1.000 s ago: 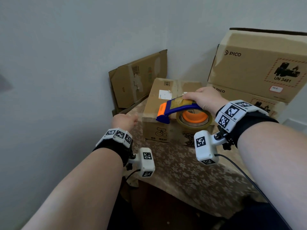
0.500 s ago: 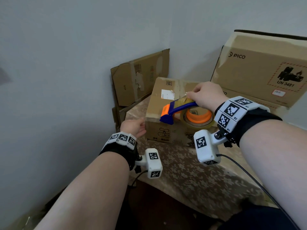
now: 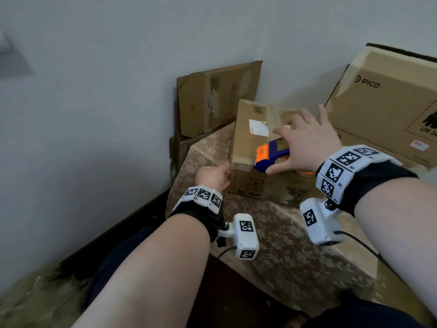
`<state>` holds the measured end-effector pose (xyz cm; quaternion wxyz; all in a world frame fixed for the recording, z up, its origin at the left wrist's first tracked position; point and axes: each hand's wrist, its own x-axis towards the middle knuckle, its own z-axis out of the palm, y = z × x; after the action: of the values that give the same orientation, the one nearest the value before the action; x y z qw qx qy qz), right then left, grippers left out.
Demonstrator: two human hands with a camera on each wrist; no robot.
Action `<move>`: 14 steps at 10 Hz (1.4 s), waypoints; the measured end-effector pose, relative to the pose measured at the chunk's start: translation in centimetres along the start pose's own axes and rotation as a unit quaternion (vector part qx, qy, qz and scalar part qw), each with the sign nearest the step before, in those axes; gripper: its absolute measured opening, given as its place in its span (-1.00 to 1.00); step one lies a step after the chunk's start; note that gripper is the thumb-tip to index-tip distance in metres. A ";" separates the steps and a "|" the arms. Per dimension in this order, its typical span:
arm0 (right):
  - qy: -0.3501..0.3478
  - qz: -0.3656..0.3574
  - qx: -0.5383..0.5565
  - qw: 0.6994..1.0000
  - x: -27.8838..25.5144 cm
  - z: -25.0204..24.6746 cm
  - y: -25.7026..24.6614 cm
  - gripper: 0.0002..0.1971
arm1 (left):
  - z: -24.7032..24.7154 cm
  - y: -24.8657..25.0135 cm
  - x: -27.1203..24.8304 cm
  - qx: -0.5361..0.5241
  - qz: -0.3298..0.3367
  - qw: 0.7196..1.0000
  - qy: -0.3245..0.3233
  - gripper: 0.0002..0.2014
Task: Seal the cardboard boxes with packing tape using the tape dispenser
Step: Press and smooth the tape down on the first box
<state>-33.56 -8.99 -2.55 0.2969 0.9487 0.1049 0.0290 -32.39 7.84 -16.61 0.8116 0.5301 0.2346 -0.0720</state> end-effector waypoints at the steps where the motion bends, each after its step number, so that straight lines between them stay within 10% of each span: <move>1: -0.005 -0.047 -0.032 0.998 0.4 -0.4 -1.3 -0.11 | -0.2 -0.3 -0.3 0.038 0.013 0.999 0.008 -0.77; 6: -0.146 -0.127 -0.058 0.979 1.6 -1.4 -5.8 -0.25 | -0.7 2.2 0.2 0.332 -0.043 0.940 -0.063 -0.74; 10: -0.203 -0.167 -0.032 0.964 2.0 -1.6 -6.2 -0.17 | -2.4 2.7 0.7 0.506 0.090 0.857 -0.036 -0.62; 12: -0.215 -0.161 -0.037 0.962 2.6 -2.1 -6.0 -0.18 | -1.3 3.6 0.1 0.195 0.048 0.972 -0.121 -0.45; 14: -0.194 -0.144 -0.031 0.970 2.9 -2.1 -5.1 -0.23 | -0.4 2.8 -0.3 0.076 -0.017 0.967 -0.243 -0.12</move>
<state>-31.87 -3.10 -3.71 0.3415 0.9015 0.1803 -0.1953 -31.78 9.36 -14.34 0.8005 0.5524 0.0328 -0.2303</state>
